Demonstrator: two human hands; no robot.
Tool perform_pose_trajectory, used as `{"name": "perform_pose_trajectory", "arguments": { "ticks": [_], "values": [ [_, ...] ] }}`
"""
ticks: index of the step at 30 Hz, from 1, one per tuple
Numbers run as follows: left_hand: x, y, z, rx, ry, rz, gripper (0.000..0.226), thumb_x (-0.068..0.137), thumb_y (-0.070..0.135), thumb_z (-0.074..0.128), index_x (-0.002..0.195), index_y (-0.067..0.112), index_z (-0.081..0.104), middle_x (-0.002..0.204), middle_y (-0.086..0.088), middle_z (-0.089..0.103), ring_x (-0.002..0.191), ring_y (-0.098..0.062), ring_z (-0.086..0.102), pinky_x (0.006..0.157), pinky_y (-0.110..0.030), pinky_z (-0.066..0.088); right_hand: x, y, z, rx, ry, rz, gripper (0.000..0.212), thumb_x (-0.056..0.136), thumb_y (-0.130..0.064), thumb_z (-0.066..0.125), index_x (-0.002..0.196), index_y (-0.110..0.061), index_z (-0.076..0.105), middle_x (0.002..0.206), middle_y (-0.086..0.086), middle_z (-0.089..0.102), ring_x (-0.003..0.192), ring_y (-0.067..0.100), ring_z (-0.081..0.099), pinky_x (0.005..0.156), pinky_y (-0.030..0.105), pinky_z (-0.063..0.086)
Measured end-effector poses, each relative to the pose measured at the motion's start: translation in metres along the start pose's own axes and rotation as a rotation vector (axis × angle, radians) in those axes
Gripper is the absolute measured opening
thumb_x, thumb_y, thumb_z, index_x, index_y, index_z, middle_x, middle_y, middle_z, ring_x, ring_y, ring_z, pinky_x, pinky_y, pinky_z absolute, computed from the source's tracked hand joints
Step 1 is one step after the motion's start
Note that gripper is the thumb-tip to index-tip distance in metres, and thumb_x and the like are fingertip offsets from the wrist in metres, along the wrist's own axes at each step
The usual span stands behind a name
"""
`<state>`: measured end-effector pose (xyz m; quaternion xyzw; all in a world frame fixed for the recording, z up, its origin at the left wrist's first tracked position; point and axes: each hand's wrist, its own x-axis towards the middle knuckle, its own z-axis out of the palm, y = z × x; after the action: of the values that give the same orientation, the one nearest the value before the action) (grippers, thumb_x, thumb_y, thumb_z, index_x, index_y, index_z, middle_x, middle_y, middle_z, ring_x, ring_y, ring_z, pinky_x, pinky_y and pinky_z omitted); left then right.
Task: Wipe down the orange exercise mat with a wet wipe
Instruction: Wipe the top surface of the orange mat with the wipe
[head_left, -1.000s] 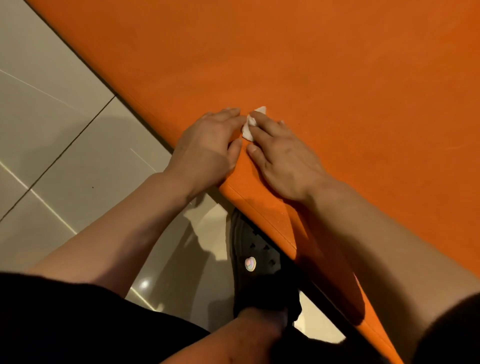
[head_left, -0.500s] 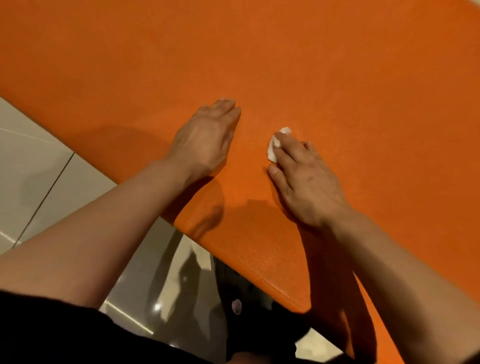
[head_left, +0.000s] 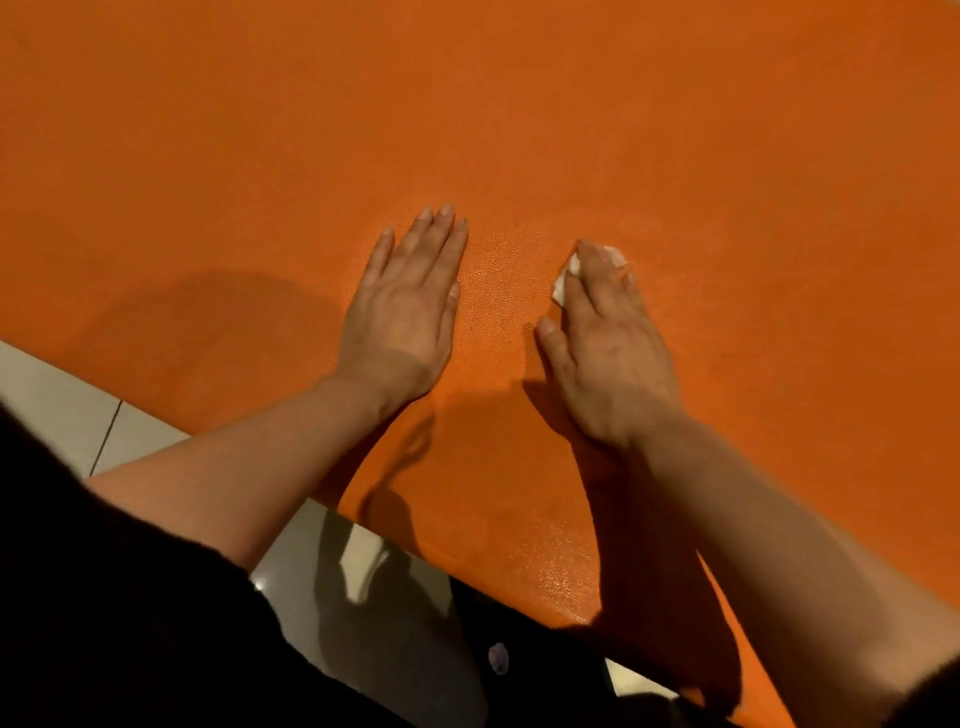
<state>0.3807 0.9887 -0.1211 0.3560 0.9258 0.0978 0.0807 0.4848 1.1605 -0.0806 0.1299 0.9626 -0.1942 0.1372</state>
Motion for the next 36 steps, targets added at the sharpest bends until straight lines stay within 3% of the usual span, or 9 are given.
{"name": "perform_pose_trajectory", "arguments": {
  "ticks": [5,10,16,20,26,30,32,34,36],
  "values": [
    [0.001,0.001,0.002,0.000,-0.009,-0.003,0.054,0.102,0.028,0.019,0.154,0.012,0.016,0.161,-0.005,0.012,0.149,-0.016,0.007,0.121,-0.037,0.001,0.007,-0.038,0.015,0.005,-0.116,-0.269,0.062,0.104,-0.036,0.032,0.155,-0.006,0.012,0.163,0.006,-0.003,0.150,0.018,-0.005,0.121,0.029,-0.007],
    [-0.002,-0.001,0.005,0.024,-0.002,0.001,0.053,0.103,0.026,0.022,0.154,0.012,0.015,0.161,-0.006,0.013,0.149,-0.018,0.009,0.121,-0.041,0.006,0.000,-0.006,-0.003,0.012,0.007,0.185,0.057,0.105,-0.038,0.028,0.154,-0.010,0.019,0.163,0.001,-0.005,0.150,0.024,0.001,0.118,0.028,-0.005],
    [0.002,0.004,-0.006,-0.021,-0.119,-0.014,0.053,0.104,0.024,0.024,0.154,0.013,0.011,0.162,-0.004,0.007,0.149,-0.017,0.005,0.121,-0.037,0.000,-0.007,-0.041,0.012,0.050,-0.171,0.003,0.060,0.104,-0.037,0.028,0.155,-0.009,0.012,0.163,0.002,-0.007,0.150,0.019,-0.005,0.122,0.031,-0.003],
    [0.019,0.008,-0.046,0.100,-0.445,0.006,0.060,0.105,0.027,0.031,0.155,0.013,0.001,0.162,-0.005,-0.005,0.149,-0.018,0.000,0.118,-0.032,0.003,-0.035,-0.003,-0.011,0.042,-0.213,0.240,0.059,0.105,-0.035,0.028,0.155,-0.010,0.010,0.163,0.001,-0.005,0.150,0.025,0.001,0.122,0.035,0.006],
    [0.050,0.027,-0.159,0.477,-0.695,0.260,0.065,0.101,0.030,0.046,0.155,0.024,0.011,0.162,0.000,0.002,0.145,-0.022,0.024,0.110,-0.033,0.029,-0.075,-0.017,-0.087,0.841,0.166,0.443,0.042,0.106,-0.018,0.037,0.146,-0.005,0.038,0.160,0.008,0.020,0.146,0.025,0.019,0.115,0.034,0.018],
    [0.042,0.084,-0.251,0.694,-0.647,0.407,0.057,0.102,0.036,0.042,0.153,0.023,0.021,0.160,-0.003,0.019,0.143,-0.026,0.028,0.113,-0.040,0.030,-0.113,-0.043,-0.137,1.346,0.427,0.496,0.038,0.100,-0.010,0.050,0.137,0.000,0.051,0.156,0.007,0.032,0.142,0.022,0.033,0.115,0.046,0.028],
    [0.024,0.117,-0.297,0.697,-0.583,0.433,0.053,0.103,0.036,0.041,0.152,0.022,0.025,0.155,-0.004,0.031,0.138,-0.027,0.035,0.110,-0.041,0.034,-0.131,-0.052,-0.163,1.465,0.548,0.534,0.035,0.094,-0.004,0.053,0.127,0.010,0.053,0.144,0.019,0.047,0.121,0.025,0.053,0.106,0.055,0.039],
    [-0.001,0.146,-0.333,0.667,-0.513,0.452,0.051,0.103,0.034,0.042,0.150,0.022,0.029,0.152,-0.004,0.036,0.135,-0.026,0.039,0.107,-0.038,0.036,-0.154,-0.063,-0.189,1.590,0.642,0.556,0.027,0.092,0.002,0.053,0.116,0.014,0.056,0.129,0.028,0.056,0.099,0.027,0.060,0.098,0.051,0.049],
    [-0.026,0.169,-0.355,0.598,-0.479,0.454,0.050,0.102,0.031,0.044,0.149,0.020,0.032,0.150,-0.004,0.039,0.134,-0.024,0.041,0.106,-0.035,0.036,-0.180,-0.076,-0.208,1.673,0.692,0.503,0.024,0.091,0.005,0.055,0.112,0.018,0.058,0.121,0.032,0.058,0.103,0.038,0.061,0.092,0.047,0.053]
  ]
}}
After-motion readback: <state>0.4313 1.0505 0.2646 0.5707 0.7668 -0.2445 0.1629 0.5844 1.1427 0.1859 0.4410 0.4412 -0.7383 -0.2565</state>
